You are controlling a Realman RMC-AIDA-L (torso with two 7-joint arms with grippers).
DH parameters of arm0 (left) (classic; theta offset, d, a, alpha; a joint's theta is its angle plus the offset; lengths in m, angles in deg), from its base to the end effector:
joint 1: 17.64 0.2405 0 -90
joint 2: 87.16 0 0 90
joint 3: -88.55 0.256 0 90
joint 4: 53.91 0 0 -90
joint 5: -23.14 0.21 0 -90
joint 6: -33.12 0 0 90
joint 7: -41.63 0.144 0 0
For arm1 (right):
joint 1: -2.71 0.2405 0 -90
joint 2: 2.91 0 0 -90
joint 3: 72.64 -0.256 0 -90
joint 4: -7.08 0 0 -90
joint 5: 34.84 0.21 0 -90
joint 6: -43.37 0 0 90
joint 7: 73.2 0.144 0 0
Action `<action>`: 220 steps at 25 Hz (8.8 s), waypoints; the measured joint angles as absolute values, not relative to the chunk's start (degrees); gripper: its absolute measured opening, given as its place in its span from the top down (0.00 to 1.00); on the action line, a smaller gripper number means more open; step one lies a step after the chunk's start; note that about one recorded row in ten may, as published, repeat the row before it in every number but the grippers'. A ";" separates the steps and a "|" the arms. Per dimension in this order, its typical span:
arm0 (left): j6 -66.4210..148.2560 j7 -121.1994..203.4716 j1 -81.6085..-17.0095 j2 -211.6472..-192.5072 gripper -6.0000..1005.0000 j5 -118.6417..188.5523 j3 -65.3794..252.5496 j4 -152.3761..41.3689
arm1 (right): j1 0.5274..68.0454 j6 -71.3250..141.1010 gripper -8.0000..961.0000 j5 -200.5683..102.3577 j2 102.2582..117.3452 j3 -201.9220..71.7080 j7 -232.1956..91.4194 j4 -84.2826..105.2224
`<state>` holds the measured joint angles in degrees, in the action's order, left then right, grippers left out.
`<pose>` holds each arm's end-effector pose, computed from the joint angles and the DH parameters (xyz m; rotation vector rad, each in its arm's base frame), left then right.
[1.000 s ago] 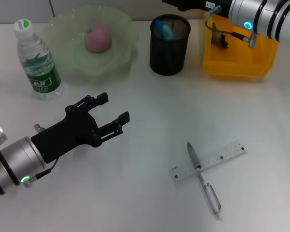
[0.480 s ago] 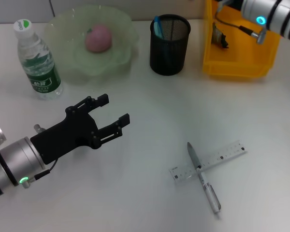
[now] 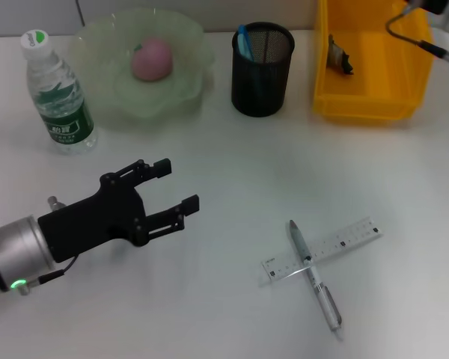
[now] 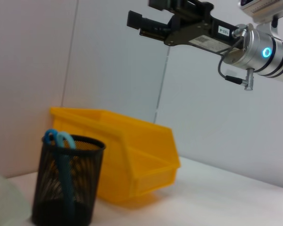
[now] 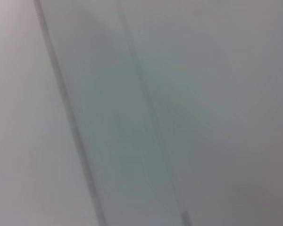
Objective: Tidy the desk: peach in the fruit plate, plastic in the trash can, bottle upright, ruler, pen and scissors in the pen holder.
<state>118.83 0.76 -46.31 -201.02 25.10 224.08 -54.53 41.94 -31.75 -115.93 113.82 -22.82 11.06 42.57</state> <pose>-0.2958 0.2742 -0.0501 -2.5300 -0.5129 -0.9383 0.1733 0.4147 0.0395 -2.3680 0.5804 1.1666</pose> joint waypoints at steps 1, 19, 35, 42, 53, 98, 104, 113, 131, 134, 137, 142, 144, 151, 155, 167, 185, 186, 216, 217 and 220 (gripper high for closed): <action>119.62 0.70 -46.26 -200.65 0.19 25.71 224.00 -54.44 | 41.66 -35.34 0.21 -119.31 112.73 -22.91 15.20 44.23; 132.08 -0.59 -51.21 -197.81 0.19 35.43 226.20 -44.69 | 53.40 -54.77 0.21 -151.26 111.06 -15.01 26.76 49.02; 131.70 -0.84 -51.15 -197.72 0.19 35.04 225.75 -44.24 | 58.11 -54.14 0.21 -166.83 116.26 0.39 26.77 52.83; 131.57 -1.21 -51.05 -197.72 0.19 34.96 225.68 -44.23 | 58.41 -51.69 0.21 -167.22 116.32 7.81 26.77 52.76; 131.38 -1.32 -51.26 -197.77 0.19 34.80 225.62 -43.45 | 58.59 -46.78 0.21 -168.07 116.63 17.55 26.83 52.32; 131.42 -1.34 -51.39 -197.72 0.19 34.05 225.48 -42.84 | 58.11 -41.50 0.59 -165.68 116.51 16.13 29.18 53.84; 131.56 -1.78 -51.47 -197.72 0.19 34.04 225.53 -42.84 | 58.18 -42.54 0.59 -165.90 116.25 4.67 29.51 54.36; 131.93 -2.16 -51.34 -198.14 0.19 32.50 225.20 -43.89 | 56.36 -39.92 0.59 -165.01 116.22 -13.84 31.17 54.54; 131.65 -2.07 -50.86 -201.13 0.19 23.19 224.87 -45.74 | 44.95 -29.62 0.58 -133.40 115.96 -24.13 22.89 54.93; 131.23 -1.22 -50.38 -202.59 0.19 20.22 224.87 -45.83 | 44.60 -27.71 0.58 -130.33 115.97 -24.14 20.53 53.34; 129.80 -0.39 -50.19 -203.89 0.20 18.36 224.87 -45.83 | 44.32 -25.30 0.58 -125.14 116.00 -24.16 15.91 50.52; 127.68 0.57 -50.17 -204.99 0.20 16.73 224.87 -45.87 | 44.41 -22.06 0.57 -117.61 116.09 -24.06 7.80 45.25; 127.68 0.57 -50.17 -204.99 0.20 16.73 224.87 -45.87 | 44.65 -20.93 0.57 -114.68 116.13 -23.80 4.08 43.18; 125.27 1.27 -49.79 -205.06 0.20 15.86 224.87 -47.87 | 47.99 -17.39 0.57 -107.37 116.29 -23.57 -8.39 33.81; 125.13 1.20 -49.84 -205.07 0.20 15.34 224.87 -47.98 | 50.21 -15.59 0.57 -106.51 116.56 -23.80 -13.10 29.93; 124.93 1.11 -49.54 -204.97 0.20 13.28 224.78 -48.02 | 52.21 -13.82 0.57 -102.02 116.69 -23.53 -19.87 24.85; 124.02 1.12 -49.79 -204.83 0.20 13.20 224.78 -48.03 | 52.90 -10.94 0.56 -102.08 116.70 -23.41 -20.01 24.75; 123.56 1.11 -49.80 -204.83 0.20 13.11 224.51 -48.03 | 53.01 -10.80 0.56 -102.13 116.71 -23.38 -20.01 24.62; 122.15 1.03 -49.64 -204.87 0.20 13.04 223.28 -48.55 | 54.13 -9.58 0.55 -101.89 116.79 -21.75 -21.90 21.46; 122.11 1.03 -49.63 -204.86 0.20 13.04 223.28 -48.57 | 54.13 -9.58 0.55 -101.89 116.80 -21.74 -21.98 21.43; 122.04 1.03 -49.64 -204.85 0.20 13.04 223.28 -48.64 | 54.13 -9.57 0.55 -101.89 116.80 -21.75 -22.18 21.34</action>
